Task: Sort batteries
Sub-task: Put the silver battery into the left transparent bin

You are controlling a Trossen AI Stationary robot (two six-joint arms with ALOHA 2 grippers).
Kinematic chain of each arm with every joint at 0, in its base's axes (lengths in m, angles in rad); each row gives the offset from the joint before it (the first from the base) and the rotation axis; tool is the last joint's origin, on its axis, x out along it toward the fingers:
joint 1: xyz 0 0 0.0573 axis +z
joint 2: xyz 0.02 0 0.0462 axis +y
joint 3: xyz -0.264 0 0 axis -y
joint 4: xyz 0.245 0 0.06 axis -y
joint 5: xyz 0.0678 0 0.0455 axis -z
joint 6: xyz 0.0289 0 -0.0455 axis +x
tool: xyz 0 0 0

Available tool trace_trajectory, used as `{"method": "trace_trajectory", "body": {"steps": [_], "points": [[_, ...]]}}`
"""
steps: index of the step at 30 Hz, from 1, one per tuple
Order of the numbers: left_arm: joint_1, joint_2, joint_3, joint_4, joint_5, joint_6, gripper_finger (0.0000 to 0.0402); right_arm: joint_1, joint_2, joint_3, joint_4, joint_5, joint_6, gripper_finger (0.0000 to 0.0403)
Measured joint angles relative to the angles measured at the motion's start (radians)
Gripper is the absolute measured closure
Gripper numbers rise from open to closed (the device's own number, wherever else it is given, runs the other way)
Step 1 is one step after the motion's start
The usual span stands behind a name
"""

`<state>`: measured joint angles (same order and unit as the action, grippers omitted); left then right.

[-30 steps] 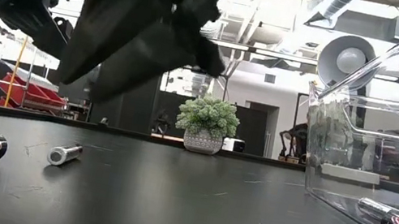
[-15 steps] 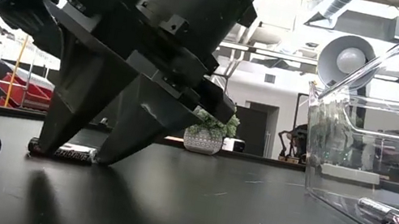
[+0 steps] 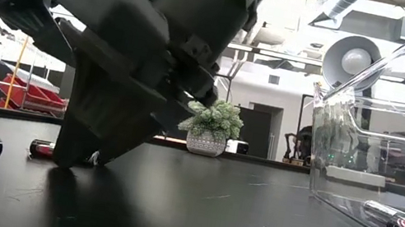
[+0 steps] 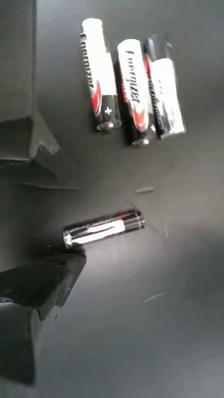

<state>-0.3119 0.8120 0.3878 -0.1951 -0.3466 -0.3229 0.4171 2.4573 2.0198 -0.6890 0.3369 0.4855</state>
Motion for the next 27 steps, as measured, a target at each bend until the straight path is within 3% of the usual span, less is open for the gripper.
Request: {"method": "trace_trajectory", "body": {"steps": [3,12,27], "points": [[0.0,0.0,0.0,0.0,0.0,0.0,0.0155,-0.002,0.0,-0.001,0.03,0.003,-0.09,0.02],[0.0,0.0,0.0,0.001,0.0,0.0,0.0155,-0.034,0.002,-0.001,0.041,-0.03,-0.161,0.0221],[0.0,0.0,0.0,0.001,0.0,0.001,0.0155,-0.041,0.002,0.0,0.036,-0.123,-0.173,0.0326]]}}
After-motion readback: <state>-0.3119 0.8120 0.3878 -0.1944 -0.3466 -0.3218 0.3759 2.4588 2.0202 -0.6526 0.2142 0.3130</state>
